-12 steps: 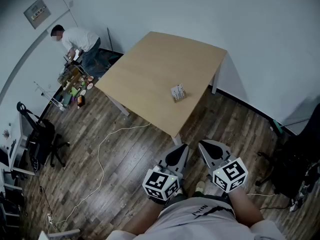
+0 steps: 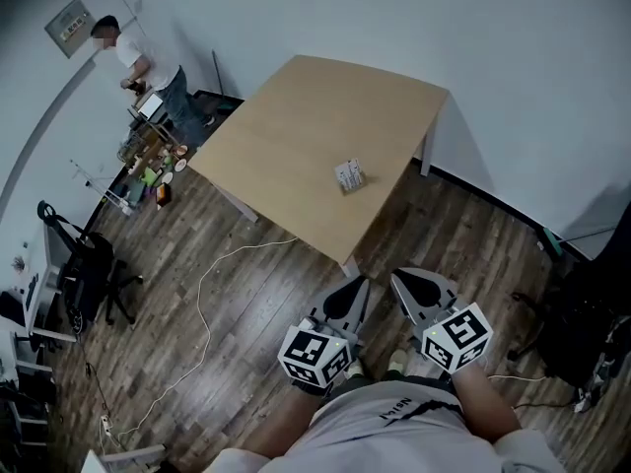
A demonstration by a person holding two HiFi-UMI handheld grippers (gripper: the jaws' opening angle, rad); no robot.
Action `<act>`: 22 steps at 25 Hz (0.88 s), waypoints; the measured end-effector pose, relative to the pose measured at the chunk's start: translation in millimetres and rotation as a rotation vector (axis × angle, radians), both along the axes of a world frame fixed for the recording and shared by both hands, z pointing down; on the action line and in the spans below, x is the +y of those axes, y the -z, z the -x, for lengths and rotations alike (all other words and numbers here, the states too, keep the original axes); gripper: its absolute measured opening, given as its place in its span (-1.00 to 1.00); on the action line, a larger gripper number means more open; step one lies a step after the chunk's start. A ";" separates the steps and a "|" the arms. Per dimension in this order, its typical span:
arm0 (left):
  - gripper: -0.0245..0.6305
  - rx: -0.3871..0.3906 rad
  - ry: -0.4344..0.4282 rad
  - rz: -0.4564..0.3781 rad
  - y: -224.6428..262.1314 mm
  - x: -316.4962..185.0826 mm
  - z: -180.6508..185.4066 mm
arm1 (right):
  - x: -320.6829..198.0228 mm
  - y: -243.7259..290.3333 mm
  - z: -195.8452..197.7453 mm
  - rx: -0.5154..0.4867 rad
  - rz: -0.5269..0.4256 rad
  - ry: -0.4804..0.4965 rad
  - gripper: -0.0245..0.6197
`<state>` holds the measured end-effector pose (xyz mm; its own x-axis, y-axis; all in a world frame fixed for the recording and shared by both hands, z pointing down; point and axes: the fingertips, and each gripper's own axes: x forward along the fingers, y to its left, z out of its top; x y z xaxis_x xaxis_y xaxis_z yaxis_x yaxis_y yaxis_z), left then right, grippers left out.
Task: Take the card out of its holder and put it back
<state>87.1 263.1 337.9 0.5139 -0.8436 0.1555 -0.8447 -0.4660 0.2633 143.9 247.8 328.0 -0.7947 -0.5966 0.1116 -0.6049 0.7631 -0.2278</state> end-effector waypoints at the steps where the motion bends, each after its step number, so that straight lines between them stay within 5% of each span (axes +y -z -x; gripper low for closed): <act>1: -0.87 -0.004 0.003 -0.003 0.4 -2.2 0.1 | -2.0 1.1 -2.6 -0.004 -0.004 -0.001 -0.89; 10: -0.87 -0.039 0.078 0.000 -4.9 -21.7 11.1 | -19.6 -1.9 -13.5 -0.036 -0.002 0.021 -0.88; 22: -0.87 -0.049 0.097 0.009 -25.5 -75.7 58.7 | -69.3 -17.5 29.9 -0.024 0.016 0.020 -0.89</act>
